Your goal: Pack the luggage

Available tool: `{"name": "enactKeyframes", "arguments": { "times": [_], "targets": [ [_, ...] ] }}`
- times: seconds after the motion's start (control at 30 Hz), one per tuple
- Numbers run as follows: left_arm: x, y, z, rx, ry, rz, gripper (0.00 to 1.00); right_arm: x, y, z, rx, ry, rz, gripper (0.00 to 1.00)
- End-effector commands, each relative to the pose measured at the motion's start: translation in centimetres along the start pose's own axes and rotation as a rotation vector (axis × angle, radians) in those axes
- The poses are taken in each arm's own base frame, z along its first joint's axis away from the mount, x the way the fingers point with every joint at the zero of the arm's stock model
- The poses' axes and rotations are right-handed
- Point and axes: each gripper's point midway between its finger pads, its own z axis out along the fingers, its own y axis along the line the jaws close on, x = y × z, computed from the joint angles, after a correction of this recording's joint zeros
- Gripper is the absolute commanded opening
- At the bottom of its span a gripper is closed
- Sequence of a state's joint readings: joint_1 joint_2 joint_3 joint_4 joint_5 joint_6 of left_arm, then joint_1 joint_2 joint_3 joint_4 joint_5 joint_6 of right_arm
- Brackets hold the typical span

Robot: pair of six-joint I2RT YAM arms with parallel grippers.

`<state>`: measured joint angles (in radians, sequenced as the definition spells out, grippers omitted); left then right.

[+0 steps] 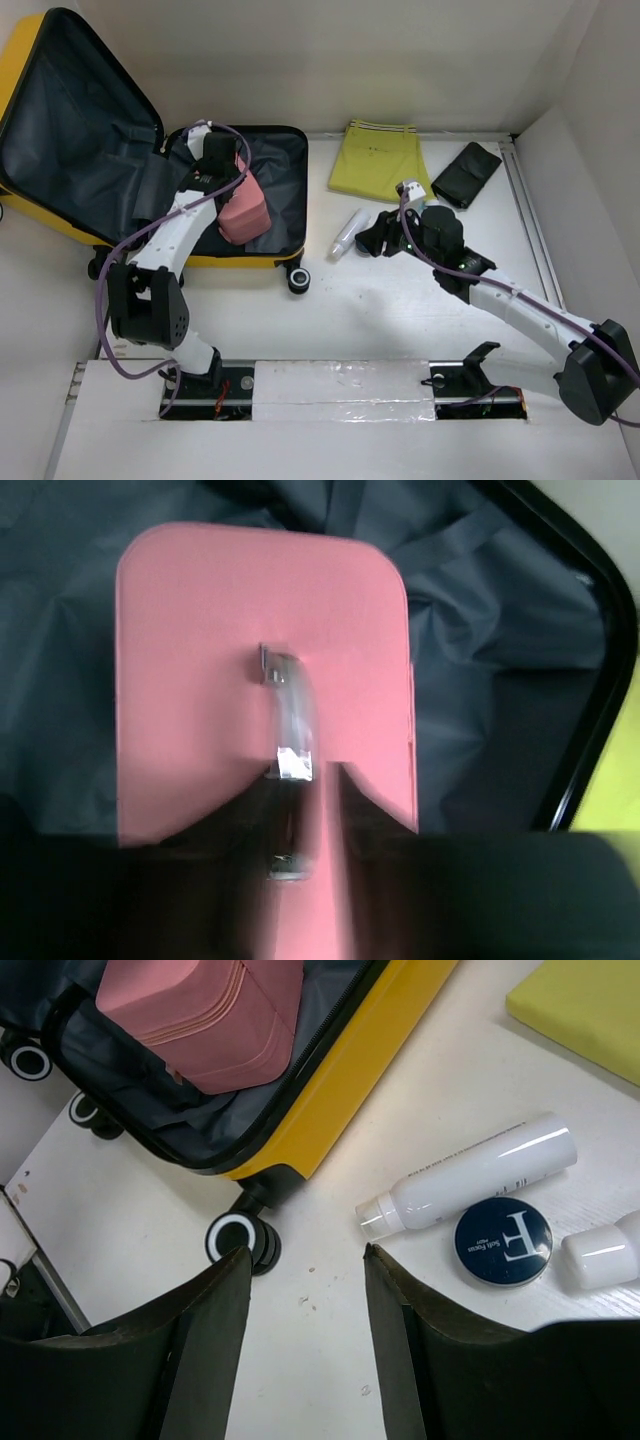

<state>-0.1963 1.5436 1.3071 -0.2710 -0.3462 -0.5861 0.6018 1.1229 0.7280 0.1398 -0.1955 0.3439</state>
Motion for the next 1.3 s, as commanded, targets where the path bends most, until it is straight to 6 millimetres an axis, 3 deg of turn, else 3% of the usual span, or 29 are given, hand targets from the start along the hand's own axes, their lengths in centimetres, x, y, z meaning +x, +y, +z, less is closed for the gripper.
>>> {"name": "enactKeyframes", "arguments": {
  "times": [0.0,0.07,0.23,0.4,0.57,0.63,0.8,1.0,1.27],
  "targets": [
    [-2.6,-0.1,-0.4,-0.031,-0.061,0.009,0.11,-1.3,0.4,-0.1,-0.023,-0.051,-0.024,0.55],
    [-3.6,-0.6,-0.9,-0.021,-0.075,0.01,0.0,-1.4,0.1,-0.2,-0.015,-0.055,-0.022,0.55],
    [-6.5,-0.9,-2.4,-0.036,-0.116,0.106,0.0,-1.2,-0.1,0.0,-0.012,-0.047,-0.02,0.55],
    [-10.1,-3.2,-3.1,0.04,-0.181,0.293,0.0,-1.2,0.0,0.0,-0.012,-0.046,-0.011,0.55],
    [-14.6,-5.0,-4.3,0.132,-0.255,0.341,0.0,-0.9,-0.6,0.0,0.009,-0.046,0.013,0.55],
    [-14.7,-5.8,-3.7,0.164,-0.263,0.404,0.0,-0.9,-0.6,0.0,0.009,-0.046,0.013,0.55],
    [-14.1,-5.8,-1.3,0.133,-0.231,0.559,0.0,-1.2,-0.9,-0.2,0.03,-0.055,0.023,0.55],
    [-14.4,-3.2,1.8,0.062,-0.205,0.56,0.0,-1.1,-1.2,-0.2,0.044,-0.052,0.025,0.56],
    [-15.0,0.0,4.0,0.015,-0.189,0.553,0.0,-0.9,-1.5,-0.1,0.058,-0.047,0.026,0.56]
  ]
}}
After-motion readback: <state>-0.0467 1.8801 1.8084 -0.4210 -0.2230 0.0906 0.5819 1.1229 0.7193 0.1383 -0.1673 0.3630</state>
